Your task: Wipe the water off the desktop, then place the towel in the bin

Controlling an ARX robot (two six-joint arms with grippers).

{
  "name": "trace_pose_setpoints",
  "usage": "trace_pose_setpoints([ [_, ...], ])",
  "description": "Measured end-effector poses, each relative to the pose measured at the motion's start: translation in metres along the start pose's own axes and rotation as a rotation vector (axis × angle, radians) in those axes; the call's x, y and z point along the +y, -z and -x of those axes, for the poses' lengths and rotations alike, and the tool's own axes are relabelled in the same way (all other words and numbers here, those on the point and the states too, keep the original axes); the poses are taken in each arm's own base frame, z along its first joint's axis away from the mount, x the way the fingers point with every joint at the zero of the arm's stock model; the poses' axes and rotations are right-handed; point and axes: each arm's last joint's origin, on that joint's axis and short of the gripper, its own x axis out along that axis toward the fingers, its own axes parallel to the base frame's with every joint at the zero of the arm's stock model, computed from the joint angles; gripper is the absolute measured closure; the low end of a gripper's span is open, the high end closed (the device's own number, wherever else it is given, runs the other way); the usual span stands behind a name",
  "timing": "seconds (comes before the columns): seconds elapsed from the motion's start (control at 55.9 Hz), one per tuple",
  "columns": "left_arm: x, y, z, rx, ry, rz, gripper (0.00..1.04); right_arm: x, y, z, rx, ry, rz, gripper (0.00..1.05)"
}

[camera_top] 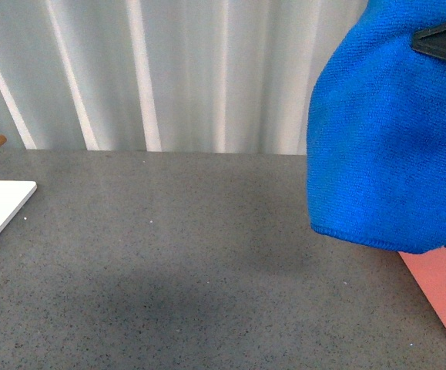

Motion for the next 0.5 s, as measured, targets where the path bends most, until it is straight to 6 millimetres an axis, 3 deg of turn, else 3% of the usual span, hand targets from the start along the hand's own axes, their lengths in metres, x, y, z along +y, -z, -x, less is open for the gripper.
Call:
trace_pose_setpoints([
  [0.286,-0.015,0.015,0.008,0.003,0.004,0.004,1.01,0.002,0.004,-0.002,0.040,0.031,-0.001,1.00],
  [0.501,-0.016,0.021,0.012,0.003,0.007,0.004,1.01,0.004,0.004,-0.002,0.050,0.038,0.008,1.00],
])
